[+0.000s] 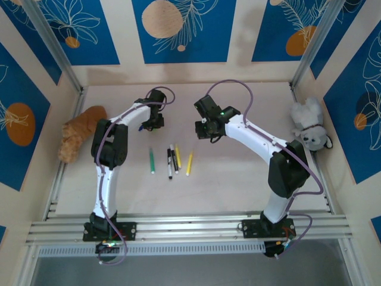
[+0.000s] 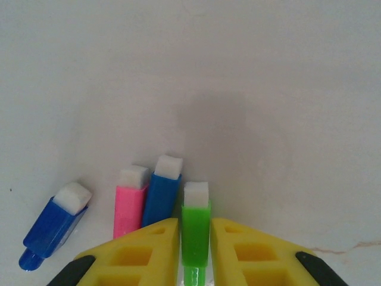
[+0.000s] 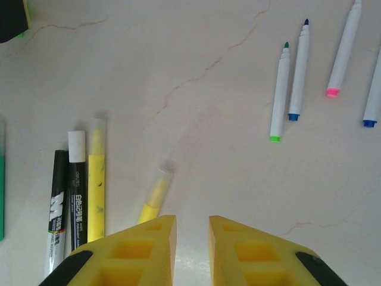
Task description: Open the pen caps
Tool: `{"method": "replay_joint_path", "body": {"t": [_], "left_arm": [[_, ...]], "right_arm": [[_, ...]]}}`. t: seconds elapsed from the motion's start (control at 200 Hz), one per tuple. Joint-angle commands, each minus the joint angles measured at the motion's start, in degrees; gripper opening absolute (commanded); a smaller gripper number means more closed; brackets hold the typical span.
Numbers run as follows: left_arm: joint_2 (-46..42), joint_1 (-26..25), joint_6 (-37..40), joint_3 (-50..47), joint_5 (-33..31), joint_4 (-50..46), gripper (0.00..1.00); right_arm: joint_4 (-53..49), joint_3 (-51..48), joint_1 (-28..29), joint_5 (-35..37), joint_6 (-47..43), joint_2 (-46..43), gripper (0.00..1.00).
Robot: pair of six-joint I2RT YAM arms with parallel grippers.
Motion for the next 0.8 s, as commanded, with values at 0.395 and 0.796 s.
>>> {"method": "replay_joint_path", "body": {"t": [0.395,0.796], "left_arm": [[-22.77,-0.05,-1.57,-9.41,7.12,7.20,1.00],[-38.43,-1.79,-9.13,-30.89,32.59,19.07,1.00]], "right_arm": [[2.04,-6.85,2.11,-2.47,3.23,-5.99,0.22],[5.69,-16.06,9.26,-1.96,9.63,-7.51,0.35]]}}
